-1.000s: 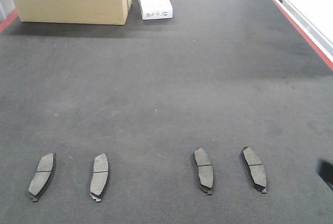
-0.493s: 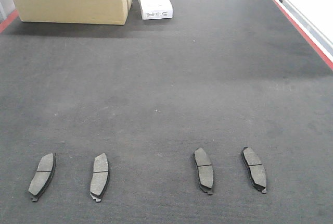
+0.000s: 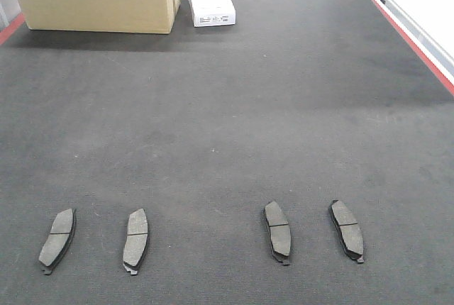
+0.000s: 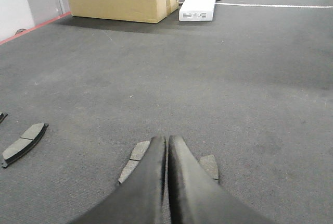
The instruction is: Move and align brake pads A on conveyor
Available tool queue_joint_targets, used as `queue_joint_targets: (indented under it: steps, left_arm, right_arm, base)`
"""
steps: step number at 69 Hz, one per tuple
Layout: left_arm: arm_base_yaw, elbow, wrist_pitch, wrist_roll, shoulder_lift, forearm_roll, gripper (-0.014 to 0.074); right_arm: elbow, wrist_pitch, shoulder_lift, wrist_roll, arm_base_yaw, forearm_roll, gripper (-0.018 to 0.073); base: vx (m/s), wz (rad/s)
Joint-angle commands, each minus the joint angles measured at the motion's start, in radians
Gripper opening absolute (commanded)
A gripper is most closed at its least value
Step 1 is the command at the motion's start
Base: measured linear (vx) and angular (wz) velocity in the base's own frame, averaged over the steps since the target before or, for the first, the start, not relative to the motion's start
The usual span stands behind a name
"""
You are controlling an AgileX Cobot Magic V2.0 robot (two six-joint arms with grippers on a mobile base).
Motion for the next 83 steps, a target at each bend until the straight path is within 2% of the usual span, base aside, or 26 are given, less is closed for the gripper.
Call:
queue_joint_targets:
  steps: [1,30,36,42,64,71,75,83]
  left_arm:
    - [-0.007,-0.021,-0.079,0.002,0.000,0.009,-0.0007]
    - [-0.006,-0.009,-0.080,0.002,-0.002,0.011,-0.0006]
    - [0.024,0.021,-0.093,0.055,-0.002,0.043,-0.0006]
    - [0.106,0.073,-0.159,0.088,-0.002,0.046,-0.0006]
    - [0.454,0.329,-0.528,0.089,-0.004,0.025,-0.0006]
    - [0.539,0.399,-0.649,0.089,-0.005,-0.037,-0.0006]
    - [0.577,0.396,-0.634,0.096,-0.005,-0.093,-0.0006]
    - [0.625,0.397,-0.634,0.227,-0.005,-0.264,-0.0006]
  right_arm:
    - [-0.023,-0.065,0.011,-0.010,0.000,-0.013,-0.0011]
    - [-0.023,-0.065,0.011,-0.010,0.000,-0.013,-0.0011]
    - [-0.023,-0.066,0.011,-0.010,0.000,-0.013,-0.0011]
    - [-0.023,-0.066,0.011,-0.010,0.000,-0.013,-0.0011]
    - [-0.023,-0.065,0.011,-0.010,0.000,-0.013,-0.0011]
    - [-0.023,-0.065,0.011,-0.010,0.000,-0.013,-0.0011]
    - [-0.023,-0.065,0.011,-0.010,0.000,-0.013,-0.0011]
    - [-0.023,-0.065,0.011,-0.010,0.000,-0.013,-0.0011]
  base:
    - [0.00,0.00]
    - [0.00,0.00]
    - [0.00,0.00]
    - [0.00,0.00]
    - [0.00,0.00]
    - [0.00,0.00]
    - [0.00,0.00]
    - [0.00,0.00]
